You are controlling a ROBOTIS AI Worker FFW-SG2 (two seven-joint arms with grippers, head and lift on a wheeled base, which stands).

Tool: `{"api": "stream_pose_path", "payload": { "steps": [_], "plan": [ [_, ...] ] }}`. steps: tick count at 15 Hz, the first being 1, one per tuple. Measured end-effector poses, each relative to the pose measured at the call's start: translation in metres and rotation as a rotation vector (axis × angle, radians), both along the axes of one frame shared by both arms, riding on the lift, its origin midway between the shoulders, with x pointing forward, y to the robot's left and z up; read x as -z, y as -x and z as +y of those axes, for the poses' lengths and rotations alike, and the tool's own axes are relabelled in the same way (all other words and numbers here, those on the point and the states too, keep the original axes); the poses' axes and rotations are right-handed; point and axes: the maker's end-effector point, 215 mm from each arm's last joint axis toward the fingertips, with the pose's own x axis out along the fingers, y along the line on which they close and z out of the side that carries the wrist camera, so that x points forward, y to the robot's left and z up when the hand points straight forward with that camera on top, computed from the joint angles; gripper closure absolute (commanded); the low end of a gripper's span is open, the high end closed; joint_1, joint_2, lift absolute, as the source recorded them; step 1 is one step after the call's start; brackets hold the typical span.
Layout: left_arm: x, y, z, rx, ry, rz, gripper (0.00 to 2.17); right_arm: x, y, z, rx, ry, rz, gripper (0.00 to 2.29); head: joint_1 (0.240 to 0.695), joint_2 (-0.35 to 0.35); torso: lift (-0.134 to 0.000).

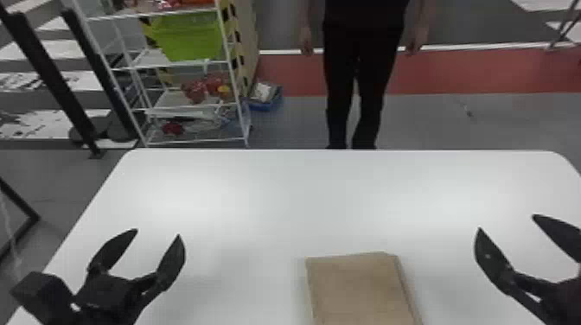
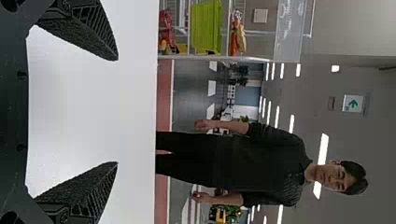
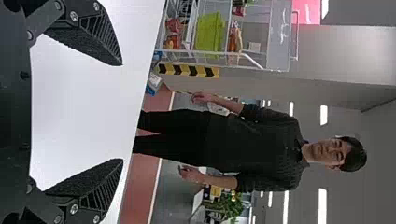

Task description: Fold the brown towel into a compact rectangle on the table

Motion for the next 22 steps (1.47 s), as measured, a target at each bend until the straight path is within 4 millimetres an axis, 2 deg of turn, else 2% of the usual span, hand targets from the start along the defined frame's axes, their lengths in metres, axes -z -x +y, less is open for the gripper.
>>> {"api": "stream_pose_path", "payload": {
  "steps": [6, 10, 22],
  "plan": [
    [-0.001, 0.003, -0.008, 0.017, 0.000, -0.004, 0.09, 0.006, -0.001, 0.012, -0.010, -0.036, 0.027, 0.17, 0.695, 0.107, -0.123],
    [0.001, 0.004, -0.011, 0.025, 0.001, -0.001, 0.09, 0.010, -0.004, 0.011, 0.010, -0.047, 0.039, 0.17, 0.695, 0.100, -0.123],
    [0.002, 0.003, -0.021, 0.041, 0.003, -0.001, 0.09, 0.016, -0.007, 0.022, -0.001, -0.058, 0.047, 0.17, 0.695, 0.102, -0.123]
  ]
}}
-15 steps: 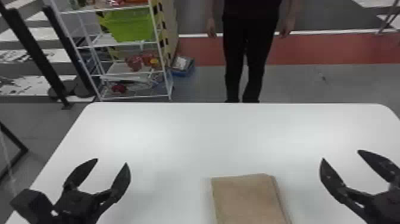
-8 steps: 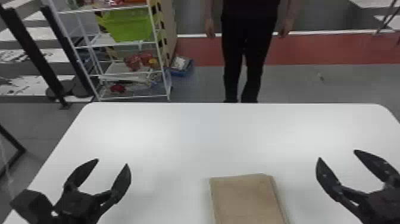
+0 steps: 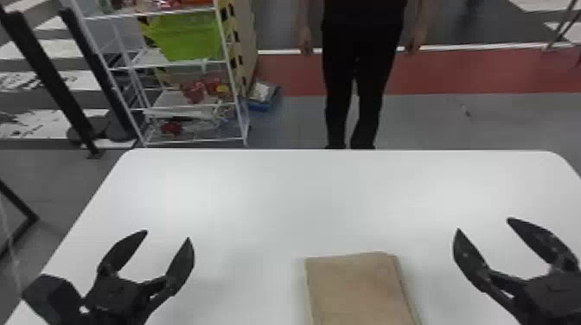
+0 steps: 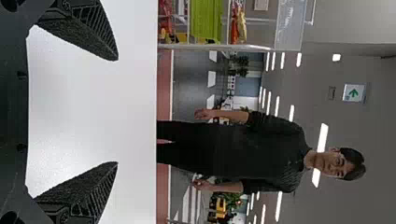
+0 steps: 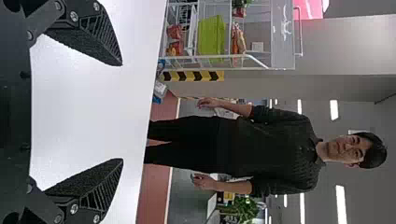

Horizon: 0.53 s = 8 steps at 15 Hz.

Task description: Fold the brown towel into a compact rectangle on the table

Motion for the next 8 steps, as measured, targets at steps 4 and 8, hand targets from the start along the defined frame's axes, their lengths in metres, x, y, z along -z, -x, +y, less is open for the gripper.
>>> {"api": "stream_pose_path", "payload": {
  "steps": [4, 8],
  "plan": [
    [-0.0028, 0.0005, 0.0007, -0.002, -0.001, -0.011, 0.09, 0.0018, -0.0009, -0.0011, 0.009, -0.001, 0.007, 0.17, 0.695, 0.101, -0.123],
    [-0.0027, 0.0005, 0.0005, -0.002, -0.001, -0.011, 0.09, 0.0033, -0.0014, -0.0005, 0.008, -0.002, 0.009, 0.17, 0.695, 0.101, -0.123]
  ]
}}
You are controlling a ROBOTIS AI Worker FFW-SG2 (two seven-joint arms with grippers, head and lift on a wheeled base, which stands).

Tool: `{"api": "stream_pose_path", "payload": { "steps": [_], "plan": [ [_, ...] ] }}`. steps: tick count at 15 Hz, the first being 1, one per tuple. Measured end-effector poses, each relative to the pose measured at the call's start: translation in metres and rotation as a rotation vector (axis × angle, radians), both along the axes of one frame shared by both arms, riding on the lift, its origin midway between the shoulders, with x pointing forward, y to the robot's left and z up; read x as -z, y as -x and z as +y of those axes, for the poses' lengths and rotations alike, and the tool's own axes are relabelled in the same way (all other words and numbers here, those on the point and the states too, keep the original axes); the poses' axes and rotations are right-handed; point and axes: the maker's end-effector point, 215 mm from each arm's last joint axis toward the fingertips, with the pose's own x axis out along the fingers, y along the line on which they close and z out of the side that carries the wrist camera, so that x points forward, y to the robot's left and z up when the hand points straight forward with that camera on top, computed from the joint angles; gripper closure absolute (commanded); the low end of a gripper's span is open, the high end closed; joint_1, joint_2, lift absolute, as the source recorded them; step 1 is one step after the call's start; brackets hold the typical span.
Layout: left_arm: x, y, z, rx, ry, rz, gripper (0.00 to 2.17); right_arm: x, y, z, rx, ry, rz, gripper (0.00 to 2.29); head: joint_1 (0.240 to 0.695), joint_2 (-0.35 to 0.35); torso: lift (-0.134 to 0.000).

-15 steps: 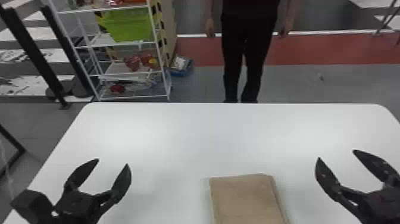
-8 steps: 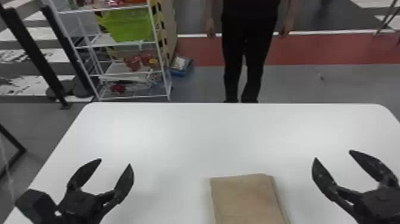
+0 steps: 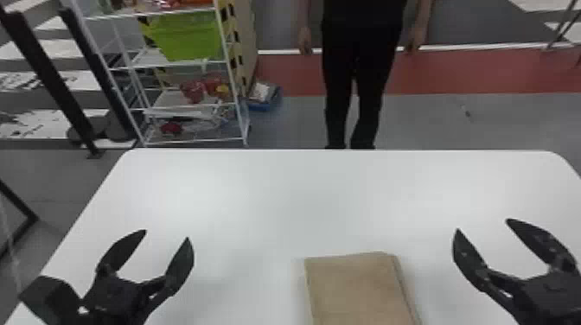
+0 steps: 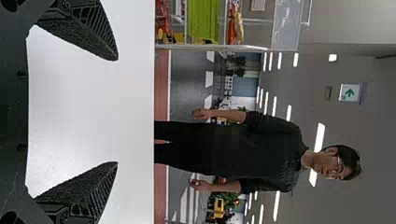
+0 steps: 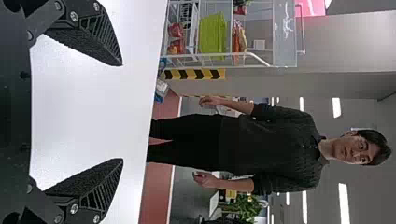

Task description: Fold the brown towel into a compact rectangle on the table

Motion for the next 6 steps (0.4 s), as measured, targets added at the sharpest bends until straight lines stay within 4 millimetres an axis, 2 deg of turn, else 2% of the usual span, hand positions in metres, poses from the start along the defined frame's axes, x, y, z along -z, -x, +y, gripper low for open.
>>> {"api": "stream_pose_path", "payload": {
  "steps": [6],
  "plan": [
    [-0.0008, 0.0006, -0.0017, 0.004, 0.001, -0.001, 0.09, -0.0010, -0.0004, 0.0062, -0.010, -0.005, -0.004, 0.17, 0.695, 0.108, -0.123]
  ]
}}
